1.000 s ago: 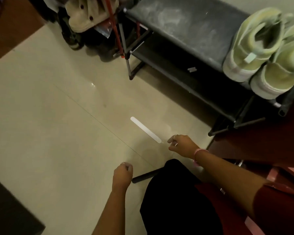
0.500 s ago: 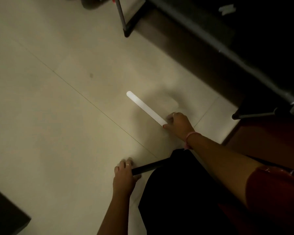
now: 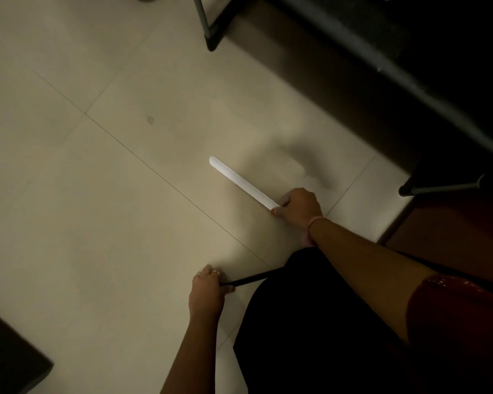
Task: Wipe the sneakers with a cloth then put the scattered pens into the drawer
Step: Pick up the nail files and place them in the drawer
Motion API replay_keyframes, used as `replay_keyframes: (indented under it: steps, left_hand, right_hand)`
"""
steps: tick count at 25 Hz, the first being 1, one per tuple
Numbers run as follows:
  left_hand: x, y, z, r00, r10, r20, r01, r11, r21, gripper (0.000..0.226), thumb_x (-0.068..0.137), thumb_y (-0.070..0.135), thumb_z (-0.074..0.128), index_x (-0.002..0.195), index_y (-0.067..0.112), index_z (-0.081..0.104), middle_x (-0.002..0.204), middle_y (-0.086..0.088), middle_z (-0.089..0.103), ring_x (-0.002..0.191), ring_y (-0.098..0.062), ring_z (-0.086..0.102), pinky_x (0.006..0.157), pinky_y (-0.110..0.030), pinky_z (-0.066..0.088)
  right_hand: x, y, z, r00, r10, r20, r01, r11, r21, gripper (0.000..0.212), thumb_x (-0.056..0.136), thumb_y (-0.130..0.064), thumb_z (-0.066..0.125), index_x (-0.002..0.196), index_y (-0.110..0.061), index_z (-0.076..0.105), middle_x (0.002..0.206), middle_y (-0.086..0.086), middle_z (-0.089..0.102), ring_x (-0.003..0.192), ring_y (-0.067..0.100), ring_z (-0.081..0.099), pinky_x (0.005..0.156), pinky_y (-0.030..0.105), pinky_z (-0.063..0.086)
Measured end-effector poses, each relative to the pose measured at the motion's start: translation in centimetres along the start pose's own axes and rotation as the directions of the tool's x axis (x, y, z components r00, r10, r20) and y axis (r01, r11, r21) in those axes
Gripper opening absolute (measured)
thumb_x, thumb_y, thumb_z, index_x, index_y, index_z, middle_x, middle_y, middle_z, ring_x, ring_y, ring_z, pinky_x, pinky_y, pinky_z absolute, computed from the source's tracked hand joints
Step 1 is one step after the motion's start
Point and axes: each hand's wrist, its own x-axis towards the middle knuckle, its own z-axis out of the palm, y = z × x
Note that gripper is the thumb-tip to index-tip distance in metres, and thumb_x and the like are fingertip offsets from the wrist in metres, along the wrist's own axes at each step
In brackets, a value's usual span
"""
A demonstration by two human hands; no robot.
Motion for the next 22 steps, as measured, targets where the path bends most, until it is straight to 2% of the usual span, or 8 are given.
replay_keyframes:
  steps: [2,4,7,12,14,17,20,22]
  left_hand:
    - [-0.4,0.1,-0.5,0.999,-0.035,0.008,0.036,0.986,-0.166,0.012,0.081,0.02,0.073,0.089,0.013,0.068,0.098,0.0,0.06,0.096,-0.022,0.058,0.073,-0.026,0.04]
    - [-1.6,0.9,-1.4,0.993,-0.108,-0.038,0.087,0.928,-0.363,0.007,0.081,0.012,0.073,0.083,0.011,0.066,0.089,-0.003,0.065,0.086,-0.022,0.059,0.069,-0.025,0.039]
    - [-4.6,2.7,-3.7,0.98,-0.181,-0.087,0.087,0.774,-0.628,0.017,0.082,0.002,0.07,0.071,0.013,0.065,0.073,0.0,0.063,0.071,-0.016,0.056,0.061,-0.019,0.039]
    - [-9.5,5.1,-7.9,0.957,-0.238,-0.163,0.043,0.675,-0.736,0.008,0.081,0.008,0.073,0.074,0.009,0.068,0.065,-0.005,0.063,0.066,-0.023,0.057,0.066,-0.03,0.044]
    - [-11.9,5.9,-9.9,0.935,-0.286,-0.208,0.019,0.629,-0.777,0.007,0.082,0.013,0.073,0.076,0.012,0.071,0.064,-0.006,0.064,0.066,-0.023,0.059,0.065,-0.027,0.045]
    - [-16.3,6.9,-13.4,0.9,-0.39,-0.196,-0.007,0.437,-0.899,0.008,0.081,0.011,0.075,0.086,0.006,0.073,0.066,-0.005,0.065,0.062,-0.018,0.06,0.067,-0.024,0.049]
    - [-21.3,7.3,-16.6,0.906,-0.393,-0.159,-0.049,0.276,-0.96,0.016,0.081,0.007,0.074,0.095,0.0,0.071,0.069,-0.005,0.064,0.055,-0.011,0.059,0.055,-0.017,0.051]
    - [-24.7,7.8,-18.4,0.922,-0.363,-0.133,-0.072,0.177,-0.982,0.025,0.082,0.006,0.074,0.103,-0.006,0.067,0.075,-0.007,0.065,0.062,-0.014,0.061,0.056,-0.014,0.052]
  right_hand:
    - [-0.8,0.2,-0.9,0.999,0.039,0.012,-0.04,0.993,0.107,0.029,0.069,-0.022,0.082,0.094,-0.009,0.075,0.094,0.007,0.072,0.089,0.022,0.067,0.079,0.027,0.052]
    - [-2.2,0.2,-2.2,0.997,0.079,-0.004,-0.076,0.974,0.214,0.03,0.063,-0.019,0.085,0.089,-0.007,0.075,0.09,0.01,0.073,0.086,0.024,0.069,0.083,0.035,0.056]
    - [-5.3,-0.2,-4.7,0.993,0.102,-0.051,-0.077,0.933,0.351,0.027,0.064,-0.014,0.085,0.086,-0.004,0.074,0.087,0.012,0.073,0.083,0.026,0.069,0.083,0.04,0.056]
    - [-13.2,-1.8,-8.5,0.984,0.118,-0.135,-0.033,0.859,0.512,0.005,0.076,-0.011,0.075,0.08,-0.01,0.073,0.085,0.009,0.072,0.075,0.023,0.067,0.082,0.038,0.057]
    - [-17.0,-2.9,-10.0,0.972,0.145,-0.187,0.0,0.791,0.612,0.002,0.079,-0.009,0.073,0.078,-0.009,0.071,0.08,0.005,0.07,0.066,0.018,0.066,0.077,0.034,0.058]
    - [-23.3,-4.3,-12.3,0.948,0.199,-0.249,0.064,0.645,0.762,0.001,0.079,-0.008,0.072,0.079,-0.007,0.072,0.075,0.003,0.068,0.062,0.016,0.065,0.065,0.026,0.058]
    - [-29.3,-4.5,-14.2,0.939,0.156,-0.306,0.15,0.616,0.774,0.013,0.079,-0.009,0.072,0.091,-0.003,0.072,0.081,0.009,0.071,0.065,0.013,0.064,0.065,0.02,0.053]
    - [-33.4,-4.2,-15.4,0.936,0.131,-0.326,0.189,0.594,0.782,0.016,0.082,-0.007,0.07,0.097,-0.001,0.071,0.081,0.011,0.072,0.063,0.009,0.064,0.064,0.017,0.053]
